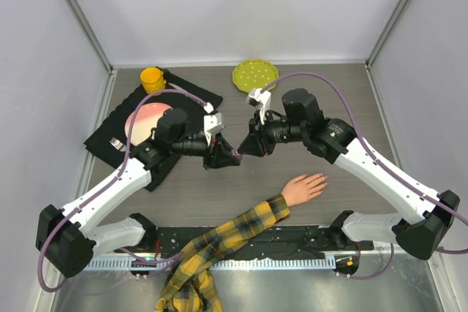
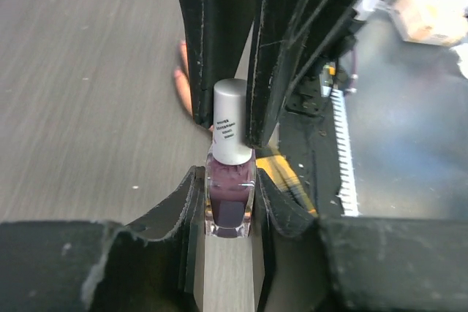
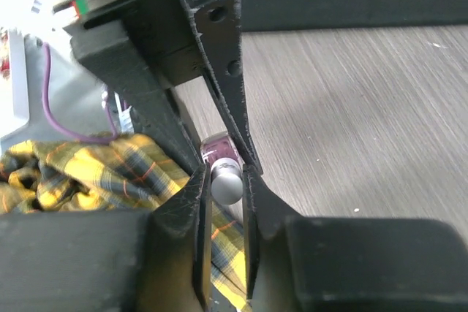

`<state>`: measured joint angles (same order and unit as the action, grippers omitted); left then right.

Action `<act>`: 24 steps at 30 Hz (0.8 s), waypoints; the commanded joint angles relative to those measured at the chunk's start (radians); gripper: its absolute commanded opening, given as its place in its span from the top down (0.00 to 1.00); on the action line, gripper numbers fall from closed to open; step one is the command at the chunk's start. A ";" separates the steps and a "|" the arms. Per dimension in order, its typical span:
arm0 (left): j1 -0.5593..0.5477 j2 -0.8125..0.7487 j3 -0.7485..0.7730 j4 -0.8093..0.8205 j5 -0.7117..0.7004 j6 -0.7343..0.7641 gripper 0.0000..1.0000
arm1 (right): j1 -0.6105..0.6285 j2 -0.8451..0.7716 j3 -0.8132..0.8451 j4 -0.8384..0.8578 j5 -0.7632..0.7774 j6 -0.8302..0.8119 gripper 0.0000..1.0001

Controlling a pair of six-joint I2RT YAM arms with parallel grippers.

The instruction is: Paint the nails

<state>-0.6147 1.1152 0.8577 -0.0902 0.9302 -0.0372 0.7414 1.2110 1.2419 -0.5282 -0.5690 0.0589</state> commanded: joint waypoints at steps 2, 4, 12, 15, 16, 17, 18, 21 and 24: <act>-0.005 -0.070 -0.006 0.073 -0.241 -0.012 1.00 | 0.010 -0.002 0.045 0.045 0.291 0.169 0.53; -0.019 -0.081 -0.006 0.081 -0.386 -0.024 1.00 | 0.009 -0.007 0.056 0.045 0.409 0.304 0.39; -0.053 -0.127 -0.014 0.087 -0.689 -0.046 1.00 | 0.064 0.022 0.106 0.099 0.652 0.536 0.34; -0.054 -0.146 -0.029 0.110 -0.723 -0.041 1.00 | 0.121 0.082 0.180 0.096 0.744 0.538 0.39; -0.054 -0.149 -0.032 0.110 -0.725 -0.041 1.00 | 0.130 0.093 0.189 0.094 0.780 0.539 0.42; -0.056 -0.155 -0.036 0.112 -0.726 -0.040 1.00 | 0.147 0.102 0.198 0.094 0.791 0.538 0.45; -0.057 -0.156 -0.037 0.110 -0.729 -0.041 1.00 | 0.153 0.122 0.214 0.094 0.799 0.538 0.48; -0.060 -0.167 -0.045 0.110 -0.729 -0.036 1.00 | 0.176 0.154 0.241 0.094 0.827 0.518 0.51; -0.063 -0.179 -0.054 0.110 -0.732 -0.032 1.00 | 0.184 0.179 0.260 0.099 0.821 0.512 0.52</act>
<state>-0.6693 0.9718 0.8104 -0.0490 0.2230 -0.0742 0.9115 1.3670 1.4395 -0.4698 0.1928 0.5724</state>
